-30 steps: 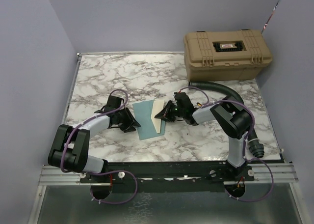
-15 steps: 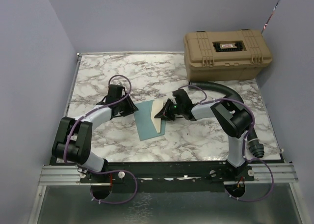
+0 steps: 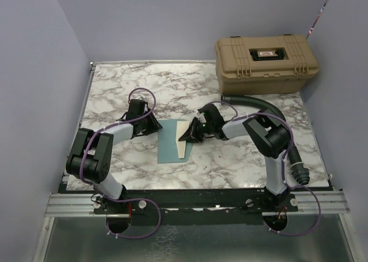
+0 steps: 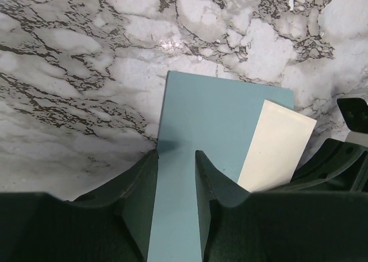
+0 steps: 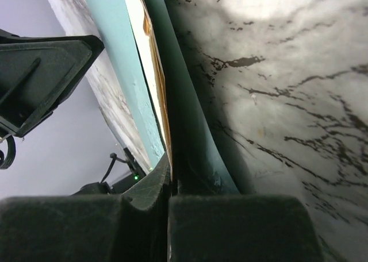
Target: Place the letter into the envelope and seal it
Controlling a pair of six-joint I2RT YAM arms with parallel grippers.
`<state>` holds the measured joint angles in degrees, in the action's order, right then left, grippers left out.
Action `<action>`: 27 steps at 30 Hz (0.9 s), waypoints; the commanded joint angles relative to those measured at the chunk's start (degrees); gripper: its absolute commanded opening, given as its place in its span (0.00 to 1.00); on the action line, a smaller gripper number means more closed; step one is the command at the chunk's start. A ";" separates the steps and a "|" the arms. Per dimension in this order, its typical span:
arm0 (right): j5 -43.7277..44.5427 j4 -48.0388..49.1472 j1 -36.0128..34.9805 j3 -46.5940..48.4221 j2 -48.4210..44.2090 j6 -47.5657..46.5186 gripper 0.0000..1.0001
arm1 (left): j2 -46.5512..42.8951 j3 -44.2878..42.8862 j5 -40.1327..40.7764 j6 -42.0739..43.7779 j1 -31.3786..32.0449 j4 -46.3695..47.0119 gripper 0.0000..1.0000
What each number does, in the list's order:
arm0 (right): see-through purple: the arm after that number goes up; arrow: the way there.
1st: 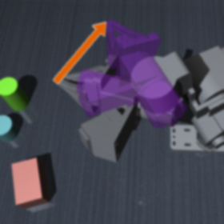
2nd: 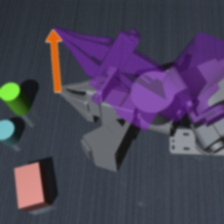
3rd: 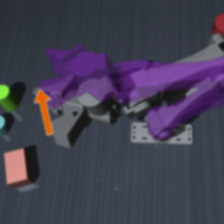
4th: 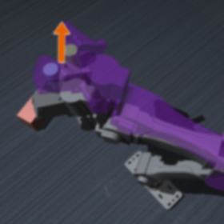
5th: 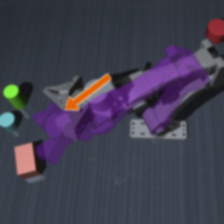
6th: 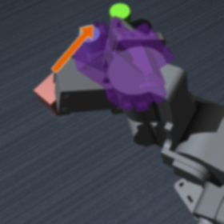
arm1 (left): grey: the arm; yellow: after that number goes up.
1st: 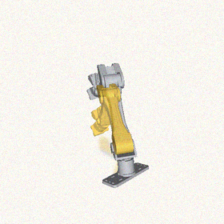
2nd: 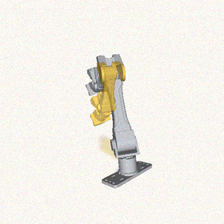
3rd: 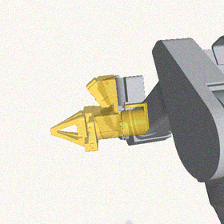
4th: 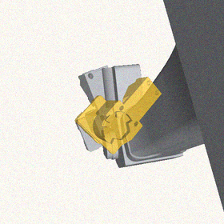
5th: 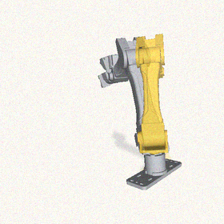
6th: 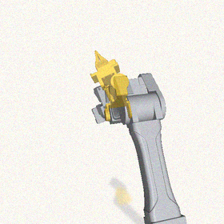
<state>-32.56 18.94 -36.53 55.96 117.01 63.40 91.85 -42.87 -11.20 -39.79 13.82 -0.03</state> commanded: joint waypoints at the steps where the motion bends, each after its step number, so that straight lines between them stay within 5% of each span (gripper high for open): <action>1: -2.11 -4.92 -0.24 -0.31 4.28 -1.78 0.01 | 1.93 1.25 1.68 0.09 0.14 -2.56 0.34; 14: -0.50 -12.95 -0.30 6.88 6.64 -8.62 0.01 | 2.22 2.59 0.34 -1.08 0.15 -1.81 0.34; 27: 12.63 -22.97 -0.29 4.31 -3.55 -13.50 0.48 | 3.26 2.23 0.50 -0.47 0.13 -2.53 0.34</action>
<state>-29.71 3.42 -37.06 63.18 114.43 53.12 92.31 -42.30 -11.38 -41.10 13.85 2.04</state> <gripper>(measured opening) 0.446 0.341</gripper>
